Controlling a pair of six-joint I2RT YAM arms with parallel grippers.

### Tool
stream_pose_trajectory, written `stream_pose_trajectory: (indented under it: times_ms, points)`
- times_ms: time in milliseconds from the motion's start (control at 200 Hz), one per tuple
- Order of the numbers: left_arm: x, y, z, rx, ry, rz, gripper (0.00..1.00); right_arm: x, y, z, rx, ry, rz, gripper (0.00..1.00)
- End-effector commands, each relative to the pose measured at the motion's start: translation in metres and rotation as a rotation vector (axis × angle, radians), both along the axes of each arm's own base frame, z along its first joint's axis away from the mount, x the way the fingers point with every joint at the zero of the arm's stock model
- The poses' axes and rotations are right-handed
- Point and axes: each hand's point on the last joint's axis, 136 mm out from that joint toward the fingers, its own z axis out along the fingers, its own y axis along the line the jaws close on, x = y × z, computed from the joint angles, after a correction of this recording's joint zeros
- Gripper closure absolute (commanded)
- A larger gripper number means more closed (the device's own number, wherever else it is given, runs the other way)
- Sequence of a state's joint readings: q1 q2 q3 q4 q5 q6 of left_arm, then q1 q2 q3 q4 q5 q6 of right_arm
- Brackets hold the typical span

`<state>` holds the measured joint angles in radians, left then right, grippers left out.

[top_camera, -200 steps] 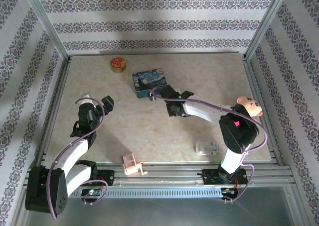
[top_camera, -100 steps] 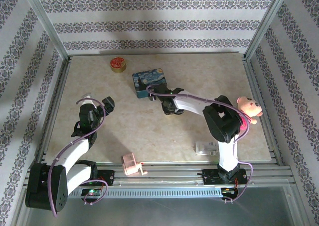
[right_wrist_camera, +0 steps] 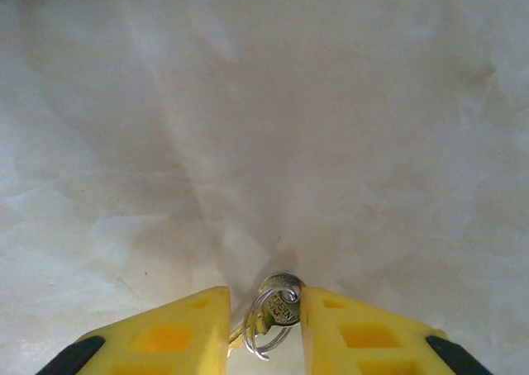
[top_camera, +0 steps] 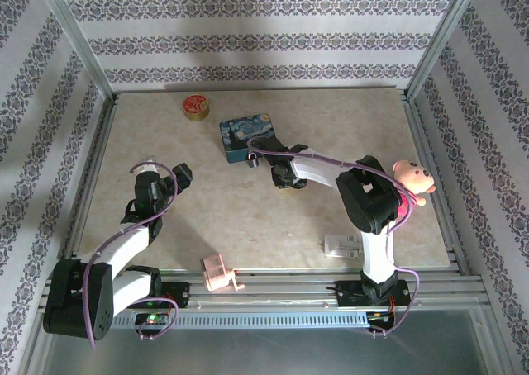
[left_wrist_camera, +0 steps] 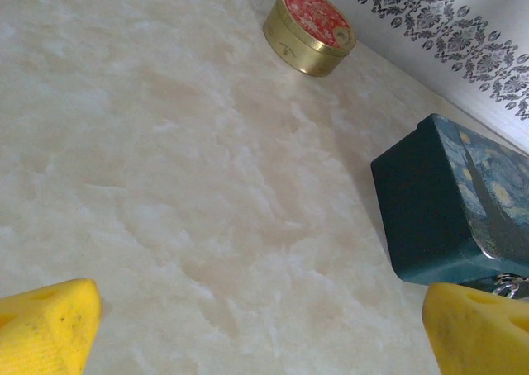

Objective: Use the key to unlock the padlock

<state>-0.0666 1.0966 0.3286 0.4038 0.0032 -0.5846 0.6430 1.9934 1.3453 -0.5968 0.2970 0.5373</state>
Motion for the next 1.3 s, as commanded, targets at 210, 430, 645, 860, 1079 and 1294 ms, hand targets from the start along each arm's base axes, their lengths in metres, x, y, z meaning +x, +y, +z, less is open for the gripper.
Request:
stream_pose_trajectory:
  times_ms: [210,430,645,860,1079,1294]
  points:
    - [0.008,-0.005,0.016,-0.002,-0.047,-0.020,0.01,-0.004,-0.010,-0.015,-0.022,0.041,-0.030,0.74]
    - [0.009,-0.005,0.018,0.003,-0.050,-0.021,0.01,-0.008,-0.013,-0.014,-0.024,0.040,-0.039,0.83]
    - [0.011,-0.008,0.022,-0.004,-0.053,-0.035,0.01,-0.009,-0.014,-0.001,0.007,0.019,-0.045,1.00]
    - [0.016,-0.025,0.028,-0.016,-0.031,-0.133,0.01,-0.013,-0.006,0.017,0.099,-0.002,-0.036,1.00]
    - [0.016,-0.054,0.031,-0.090,-0.031,-0.259,0.01,-0.024,0.005,0.047,0.239,-0.029,-0.003,1.00]
    - [0.009,-0.098,0.027,-0.075,-0.039,-0.376,0.03,-0.040,0.015,0.086,0.377,-0.086,0.048,1.00]
